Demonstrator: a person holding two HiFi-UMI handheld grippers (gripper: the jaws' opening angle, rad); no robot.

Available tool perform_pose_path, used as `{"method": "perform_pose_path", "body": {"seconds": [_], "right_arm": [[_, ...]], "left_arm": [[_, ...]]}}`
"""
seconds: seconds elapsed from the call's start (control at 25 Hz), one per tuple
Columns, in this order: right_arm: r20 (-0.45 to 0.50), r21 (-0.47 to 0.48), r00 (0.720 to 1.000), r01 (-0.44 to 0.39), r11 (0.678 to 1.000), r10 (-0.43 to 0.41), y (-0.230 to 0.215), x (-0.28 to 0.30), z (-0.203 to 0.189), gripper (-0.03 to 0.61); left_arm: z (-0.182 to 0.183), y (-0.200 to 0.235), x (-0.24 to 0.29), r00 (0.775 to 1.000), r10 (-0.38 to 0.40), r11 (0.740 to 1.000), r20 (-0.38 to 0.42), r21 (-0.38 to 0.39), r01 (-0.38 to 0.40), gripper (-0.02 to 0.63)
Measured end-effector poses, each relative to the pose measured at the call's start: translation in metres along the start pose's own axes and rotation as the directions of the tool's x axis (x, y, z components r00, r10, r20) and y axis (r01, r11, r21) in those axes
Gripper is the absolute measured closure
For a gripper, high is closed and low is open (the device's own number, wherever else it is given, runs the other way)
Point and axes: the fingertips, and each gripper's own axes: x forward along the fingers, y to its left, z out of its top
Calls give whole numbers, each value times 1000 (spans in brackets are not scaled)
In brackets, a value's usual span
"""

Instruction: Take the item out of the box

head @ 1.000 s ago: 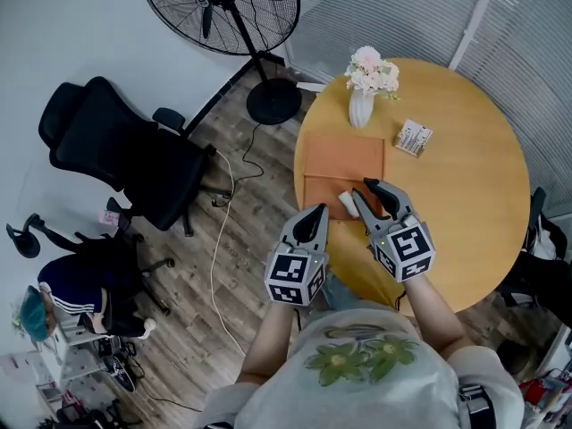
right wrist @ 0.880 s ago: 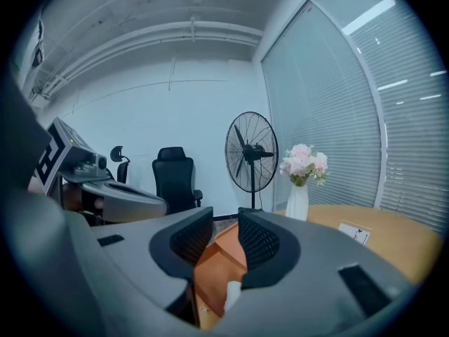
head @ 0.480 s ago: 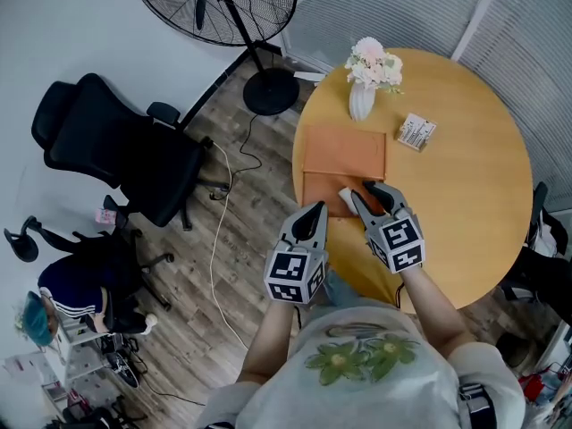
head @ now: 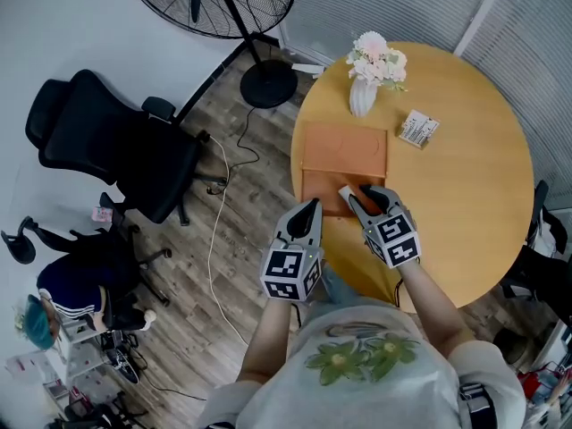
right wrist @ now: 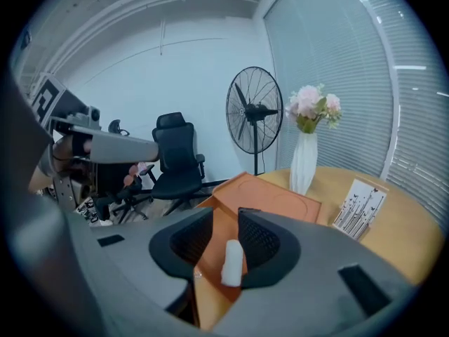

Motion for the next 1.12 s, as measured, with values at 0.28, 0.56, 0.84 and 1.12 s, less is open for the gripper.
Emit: {"method": "perform_pose_path", "body": {"seconds": [0.28, 0.56, 0.84, 1.12], "right_arm": [[-97, 11, 995, -36, 999, 37, 0, 21, -24, 460], [-181, 23, 982, -56, 998, 59, -1, 39, -42, 452], [-277, 41, 958, -70, 997, 79, -5, 54, -65, 388], [-350, 47, 933, -70, 996, 83, -8, 66, -80, 388]], "left_arm": [[-7, 8, 6, 1000, 5, 1000, -20, -10, -6, 606], [-12, 18, 14, 999, 10, 1000, -35, -14, -11, 606], [-17, 23, 22, 999, 8, 1000, -51, -22, -9, 606], [-22, 29, 29, 998, 10, 1000, -68, -29, -11, 606]]}}
